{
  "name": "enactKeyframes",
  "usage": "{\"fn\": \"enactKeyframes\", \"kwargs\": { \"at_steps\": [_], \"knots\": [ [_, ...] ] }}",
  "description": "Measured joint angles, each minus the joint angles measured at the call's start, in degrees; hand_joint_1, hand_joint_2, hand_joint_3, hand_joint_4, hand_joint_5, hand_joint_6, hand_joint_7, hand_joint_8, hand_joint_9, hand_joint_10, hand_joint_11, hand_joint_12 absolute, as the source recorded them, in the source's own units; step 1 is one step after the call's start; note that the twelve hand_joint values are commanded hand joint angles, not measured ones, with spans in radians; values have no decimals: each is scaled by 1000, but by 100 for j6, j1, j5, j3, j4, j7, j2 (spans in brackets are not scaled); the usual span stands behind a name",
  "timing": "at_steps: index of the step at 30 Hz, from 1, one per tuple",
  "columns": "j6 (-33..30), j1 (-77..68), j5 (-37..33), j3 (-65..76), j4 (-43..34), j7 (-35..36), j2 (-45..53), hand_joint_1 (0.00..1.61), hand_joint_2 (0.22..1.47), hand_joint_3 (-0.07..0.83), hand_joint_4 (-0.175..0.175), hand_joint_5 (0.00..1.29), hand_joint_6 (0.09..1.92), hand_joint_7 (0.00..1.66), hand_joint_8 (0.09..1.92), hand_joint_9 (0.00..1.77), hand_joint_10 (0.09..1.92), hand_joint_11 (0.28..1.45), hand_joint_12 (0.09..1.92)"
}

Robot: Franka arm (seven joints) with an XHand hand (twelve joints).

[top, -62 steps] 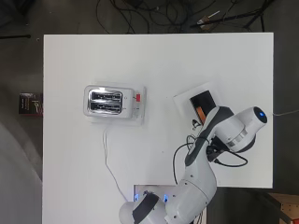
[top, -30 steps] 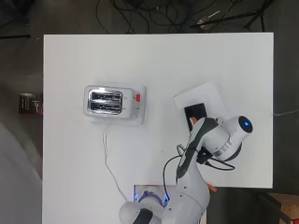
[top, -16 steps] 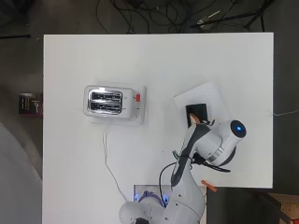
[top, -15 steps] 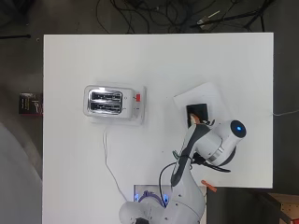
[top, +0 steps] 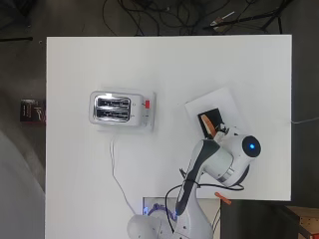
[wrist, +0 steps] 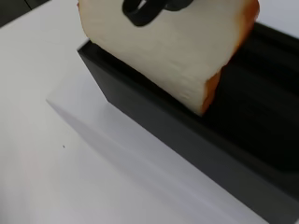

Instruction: Teleoperate dual arm-hand system to toast a bread

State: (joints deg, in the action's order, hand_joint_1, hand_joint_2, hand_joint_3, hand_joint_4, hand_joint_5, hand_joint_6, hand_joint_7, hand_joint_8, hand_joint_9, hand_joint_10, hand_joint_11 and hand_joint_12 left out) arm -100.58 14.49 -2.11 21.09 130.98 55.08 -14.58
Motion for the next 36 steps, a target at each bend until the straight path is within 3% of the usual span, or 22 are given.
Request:
{"fn": "enactKeyframes", "kwargs": {
  "at_steps": [5, 12, 15, 17, 24, 36],
  "knots": [
    [-33, 8, 16, -145, -43, -66, -457, 1402, 1018, 0, -175, 898, 962, 1365, 197, 1363, 581, 695, 655],
    [97, 4, 60, -375, -194, -161, -905, 1404, 1015, 0, -175, 901, 927, 1409, 113, 1362, 599, 679, 739],
    [142, -4, 104, -469, -249, -129, -989, 1304, 1043, -1, -175, 922, 972, 1440, 196, 1460, 219, 667, 800],
    [163, -16, 128, -510, -268, -47, -1010, 1284, 1055, 0, -175, 909, 996, 1403, 303, 1510, 87, 661, 822],
    [451, -82, 143, -573, -422, 489, -988, 1274, 1070, 0, -175, 879, 1040, 1347, 423, 1518, 87, 656, 831],
    [781, -255, -10, -928, -914, 1369, -645, 1267, 1084, 0, -175, 850, 1117, 1311, 465, 1469, 87, 647, 752]
  ]
}}
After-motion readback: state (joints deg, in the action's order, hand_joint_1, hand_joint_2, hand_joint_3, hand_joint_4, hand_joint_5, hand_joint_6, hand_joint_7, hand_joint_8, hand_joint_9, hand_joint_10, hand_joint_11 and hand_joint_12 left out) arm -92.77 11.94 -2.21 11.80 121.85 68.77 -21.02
